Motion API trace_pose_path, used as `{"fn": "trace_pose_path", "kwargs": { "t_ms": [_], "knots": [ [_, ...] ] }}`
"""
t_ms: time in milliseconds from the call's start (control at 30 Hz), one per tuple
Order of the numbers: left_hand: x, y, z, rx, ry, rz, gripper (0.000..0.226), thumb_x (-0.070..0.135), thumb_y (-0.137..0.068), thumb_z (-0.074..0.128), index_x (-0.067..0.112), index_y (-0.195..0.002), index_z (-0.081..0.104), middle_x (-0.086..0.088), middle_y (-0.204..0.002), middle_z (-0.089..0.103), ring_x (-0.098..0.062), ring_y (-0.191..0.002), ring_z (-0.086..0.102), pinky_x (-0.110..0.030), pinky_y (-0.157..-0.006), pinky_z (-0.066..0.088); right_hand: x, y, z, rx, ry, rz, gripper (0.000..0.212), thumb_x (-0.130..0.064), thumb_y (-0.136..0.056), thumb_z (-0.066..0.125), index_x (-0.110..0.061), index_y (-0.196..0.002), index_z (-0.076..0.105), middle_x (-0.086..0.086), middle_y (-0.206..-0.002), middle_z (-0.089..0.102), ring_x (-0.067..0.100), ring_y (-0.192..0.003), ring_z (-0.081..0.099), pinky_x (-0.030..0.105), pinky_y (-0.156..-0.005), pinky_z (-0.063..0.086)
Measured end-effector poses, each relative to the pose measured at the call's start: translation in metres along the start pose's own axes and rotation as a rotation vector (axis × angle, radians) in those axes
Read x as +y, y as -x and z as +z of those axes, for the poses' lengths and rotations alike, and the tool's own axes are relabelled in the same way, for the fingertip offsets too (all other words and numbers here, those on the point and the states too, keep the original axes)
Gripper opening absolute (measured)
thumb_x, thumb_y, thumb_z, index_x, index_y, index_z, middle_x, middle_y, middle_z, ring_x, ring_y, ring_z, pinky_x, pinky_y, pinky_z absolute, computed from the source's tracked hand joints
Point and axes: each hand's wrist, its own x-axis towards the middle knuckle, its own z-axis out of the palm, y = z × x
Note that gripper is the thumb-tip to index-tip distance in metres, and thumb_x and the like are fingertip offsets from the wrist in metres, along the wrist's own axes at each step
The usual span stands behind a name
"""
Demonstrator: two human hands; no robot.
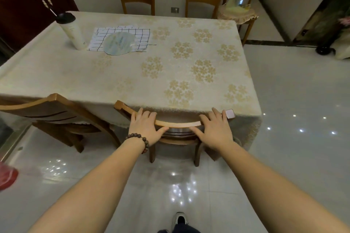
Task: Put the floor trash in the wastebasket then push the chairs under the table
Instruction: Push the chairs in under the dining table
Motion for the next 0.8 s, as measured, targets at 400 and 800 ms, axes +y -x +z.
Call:
{"fn": "trace_pose_path", "kwargs": {
  "t_ms": [400, 800],
  "knots": [
    [0.133, 0.040, 0.000, 0.170, 0.115, 0.371, 0.079, 0.069, -0.084, 0.026, 0.020, -0.146, 0.031, -0.002, -0.153, 0.033, -0.023, -0.146, 0.013, -0.047, -0.119, 0.007, 0.062, 0.102, -0.018, 0.226, -0.214, 0.392, 0.084, -0.077, -0.079, 0.020, -0.026, -0.144, 0.033, 0.007, -0.156, 0.021, 0.022, -0.146, 0.004, 0.048, -0.116, 0.001],
    [0.356, -0.009, 0.033, 0.040, 0.085, 0.545, 0.075, 0.065, -0.089, 0.031, 0.021, -0.149, 0.022, -0.004, -0.157, 0.023, -0.023, -0.147, 0.010, -0.044, -0.119, 0.004, 0.271, 0.154, 0.008, 0.270, -0.282, 0.678, 0.084, -0.077, -0.076, 0.020, -0.025, -0.139, 0.039, 0.010, -0.153, 0.027, 0.025, -0.145, 0.011, 0.051, -0.116, 0.010]
  ]
}}
